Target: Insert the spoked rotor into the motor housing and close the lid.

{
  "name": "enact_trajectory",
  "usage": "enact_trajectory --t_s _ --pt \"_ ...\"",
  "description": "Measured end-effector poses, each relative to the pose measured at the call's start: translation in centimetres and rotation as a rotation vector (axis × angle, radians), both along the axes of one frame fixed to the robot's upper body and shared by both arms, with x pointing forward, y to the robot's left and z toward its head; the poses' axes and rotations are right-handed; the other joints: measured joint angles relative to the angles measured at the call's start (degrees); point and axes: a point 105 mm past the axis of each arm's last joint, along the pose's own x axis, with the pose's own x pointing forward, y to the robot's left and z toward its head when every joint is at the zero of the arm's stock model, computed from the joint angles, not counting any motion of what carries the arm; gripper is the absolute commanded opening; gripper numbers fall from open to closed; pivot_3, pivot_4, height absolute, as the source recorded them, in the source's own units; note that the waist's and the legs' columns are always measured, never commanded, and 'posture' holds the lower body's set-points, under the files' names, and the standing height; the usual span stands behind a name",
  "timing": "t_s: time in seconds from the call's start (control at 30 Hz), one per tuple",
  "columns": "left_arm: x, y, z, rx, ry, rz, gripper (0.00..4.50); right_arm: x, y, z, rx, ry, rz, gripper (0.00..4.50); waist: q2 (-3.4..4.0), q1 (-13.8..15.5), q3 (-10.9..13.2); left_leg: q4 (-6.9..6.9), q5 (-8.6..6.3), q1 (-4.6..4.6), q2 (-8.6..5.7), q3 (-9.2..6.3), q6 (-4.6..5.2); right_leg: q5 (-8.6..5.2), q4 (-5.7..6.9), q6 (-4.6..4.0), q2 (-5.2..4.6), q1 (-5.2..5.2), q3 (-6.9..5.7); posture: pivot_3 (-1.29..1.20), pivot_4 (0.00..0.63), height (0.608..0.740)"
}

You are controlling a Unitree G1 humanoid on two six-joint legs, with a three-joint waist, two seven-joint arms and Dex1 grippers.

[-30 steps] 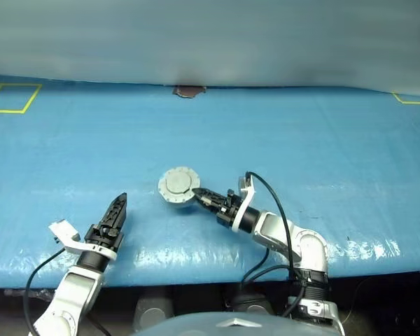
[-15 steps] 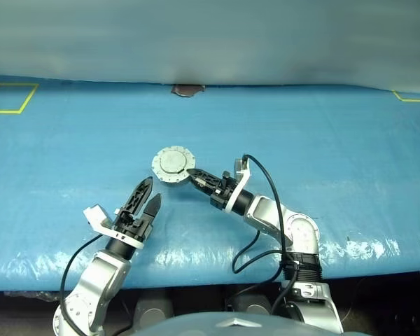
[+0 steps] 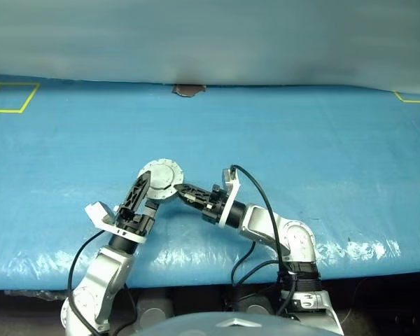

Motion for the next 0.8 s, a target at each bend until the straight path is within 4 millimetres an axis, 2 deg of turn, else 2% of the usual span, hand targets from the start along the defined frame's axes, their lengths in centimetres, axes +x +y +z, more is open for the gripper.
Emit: enact_trajectory --t_s 0.03,0.1,0.2,0.3,0.33,0.57,0.73,0.8 --pt "0.1 -0.1 0.0 0.003 0.005 0.001 4.50 -0.2 0.0 -0.1 -0.002 0.003 0.003 1.18 0.00 0.00 0.00 0.01 0.00 0.00 0.00 0.00 0.00 0.00 0.00 0.00 0.00 0.00 0.00 0.00 0.150 0.740" --pt "0.2 -0.4 -0.2 0.009 0.021 -0.002 4.13 -0.5 0.1 -0.1 -0.004 0.008 0.013 1.18 0.00 -0.04 0.00 0.02 0.00 0.00 0.00 0.00 0.00 0.00 0.00 0.00 0.00 0.00 0.01 0.00 0.150 0.740" --pt "0.2 -1.1 -0.5 0.013 0.039 -0.028 3.32 -0.7 0.4 0.0 -0.008 0.004 0.028 1.18 0.00 -0.05 0.00 0.01 0.00 0.00 0.00 -0.01 0.00 0.00 0.00 0.00 0.01 0.00 0.01 0.00 0.150 0.740" --pt "0.2 -1.3 -0.5 0.018 0.046 -0.037 2.23 -0.9 0.5 0.3 0.000 -0.001 0.035 1.18 0.00 -0.02 0.00 0.00 0.00 0.00 0.00 -0.01 0.00 0.00 -0.01 0.00 0.01 0.00 0.01 0.00 0.150 0.740" --pt "0.2 -1.3 -0.6 0.022 0.051 -0.037 2.07 -0.8 0.5 0.2 -0.004 -0.001 0.032 1.18 0.00 -0.01 0.00 0.01 0.00 0.00 0.00 -0.01 0.00 0.00 -0.01 0.00 0.01 0.00 0.02 0.00 0.150 0.740" --pt "0.2 -1.4 -0.8 0.028 0.056 -0.037 2.08 -0.8 0.4 0.1 -0.020 -0.008 0.030 1.18 0.00 -0.01 0.00 0.01 0.00 -0.01 0.00 -0.01 0.00 0.00 0.00 0.00 0.01 0.00 0.01 0.00 0.150 0.740" --pt "0.4 -1.3 -0.4 0.023 0.029 -0.017 2.08 -0.6 0.2 0.7 -0.092 -0.138 -0.004 1.18 -0.01 0.04 0.00 0.01 0.00 -0.01 0.00 -0.02 0.00 0.00 -0.01 0.01 0.01 0.00 0.01 0.00 0.150 0.740" --pt "0.5 -1.4 -0.3 0.032 0.017 -0.018 2.08 -0.7 0.0 0.8 -0.102 -0.174 -0.011 1.93 -0.01 0.16 -0.01 0.02 0.00 -0.01 0.00 -0.01 0.00 0.00 -0.01 0.00 0.01 0.01 0.01 0.00 0.150 0.740"
